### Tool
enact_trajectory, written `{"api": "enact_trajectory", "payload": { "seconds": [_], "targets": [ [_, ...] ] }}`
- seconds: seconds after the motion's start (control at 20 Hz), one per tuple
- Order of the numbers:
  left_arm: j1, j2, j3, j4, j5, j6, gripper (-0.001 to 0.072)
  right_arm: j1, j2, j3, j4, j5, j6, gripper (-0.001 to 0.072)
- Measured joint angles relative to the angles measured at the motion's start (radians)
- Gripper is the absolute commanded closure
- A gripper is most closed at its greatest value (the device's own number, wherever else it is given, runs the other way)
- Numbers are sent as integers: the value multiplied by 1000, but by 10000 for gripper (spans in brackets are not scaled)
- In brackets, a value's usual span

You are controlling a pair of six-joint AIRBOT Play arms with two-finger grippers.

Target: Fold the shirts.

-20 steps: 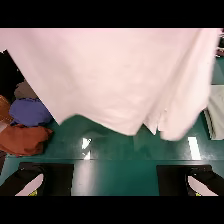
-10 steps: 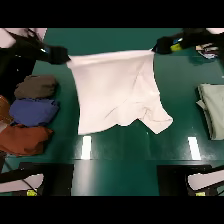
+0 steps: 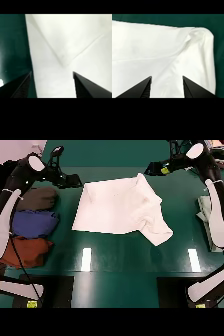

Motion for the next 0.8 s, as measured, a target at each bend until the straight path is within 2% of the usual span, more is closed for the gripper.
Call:
{"api": "enact_trajectory", "payload": {
  "seconds": [0.2,0.35,0.6,0.8],
  "targets": [
    [80,24,-21,3,-195,34,100,-58,106,-63,4,123,-14,284],
    [119,68,-151,6,-262,63,100,-101,235,-214,2,172,-32,284],
    [131,152,-434,-17,-222,82,101,-164,444,-487,6,158,-45,284],
    [130,178,-549,-57,-164,94,101,-198,557,-631,4,116,-48,284]
  ]
}}
